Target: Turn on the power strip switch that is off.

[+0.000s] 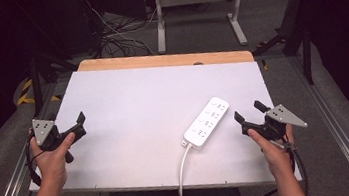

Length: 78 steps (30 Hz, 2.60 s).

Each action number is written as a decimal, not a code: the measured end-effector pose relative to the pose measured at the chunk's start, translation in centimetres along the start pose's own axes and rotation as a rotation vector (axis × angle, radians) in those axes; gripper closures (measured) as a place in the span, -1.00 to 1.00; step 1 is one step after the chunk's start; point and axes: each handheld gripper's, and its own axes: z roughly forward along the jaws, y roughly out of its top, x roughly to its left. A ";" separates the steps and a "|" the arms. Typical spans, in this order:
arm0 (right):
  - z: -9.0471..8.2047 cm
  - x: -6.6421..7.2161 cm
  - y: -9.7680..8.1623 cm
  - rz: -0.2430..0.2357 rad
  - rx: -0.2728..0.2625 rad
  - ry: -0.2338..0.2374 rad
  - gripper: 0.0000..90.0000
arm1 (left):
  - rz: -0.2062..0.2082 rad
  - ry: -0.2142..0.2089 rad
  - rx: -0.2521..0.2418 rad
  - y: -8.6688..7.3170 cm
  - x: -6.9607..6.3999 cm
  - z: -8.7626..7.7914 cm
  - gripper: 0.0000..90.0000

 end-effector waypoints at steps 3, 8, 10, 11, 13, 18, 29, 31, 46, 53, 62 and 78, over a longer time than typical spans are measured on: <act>-0.1 -0.1 0.0 0.008 -0.001 -0.003 -0.67 | 0.001 -0.001 0.001 0.0 0.0 0.0 -0.90; -0.2 -0.1 0.0 0.010 0.000 -0.004 -0.67 | 0.006 -0.003 0.003 0.0 0.0 0.0 -0.90; -0.2 -0.1 0.0 0.012 0.003 -0.007 -0.67 | 0.005 -0.003 0.003 0.0 0.0 0.1 -0.90; -0.2 -0.1 0.0 0.012 0.003 -0.007 -0.67 | 0.005 -0.004 0.005 0.0 0.0 0.1 -0.90; -0.1 -0.1 0.0 0.019 0.007 -0.016 -0.59 | 0.003 -0.005 0.005 0.0 -0.1 0.1 -0.90; -0.2 -0.1 0.0 0.013 0.006 -0.004 -0.13 | 0.005 -0.006 0.005 0.0 -0.1 0.1 -0.90; -0.4 0.2 0.4 -0.021 0.007 0.028 1.00 | 0.003 -0.004 0.006 0.0 -0.1 0.1 -0.89; -0.4 0.2 0.5 -0.023 0.017 0.030 1.00 | 0.005 -0.005 0.006 0.0 0.0 0.1 -0.89; 0.2 0.2 1.5 -0.002 0.067 0.028 1.00 | 0.009 -0.005 0.006 0.0 0.0 0.1 -0.89; 1.0 0.2 2.8 0.045 0.136 0.080 1.00 | 0.017 -0.009 0.007 0.0 0.0 0.0 -0.89; 3.2 0.8 3.6 0.020 0.196 0.105 1.00 | 0.022 -0.008 0.009 -0.1 0.0 0.0 -0.89; 7.1 2.7 3.5 -0.023 0.297 0.148 1.00 | 0.023 -0.002 0.013 -0.2 0.1 -0.1 -0.88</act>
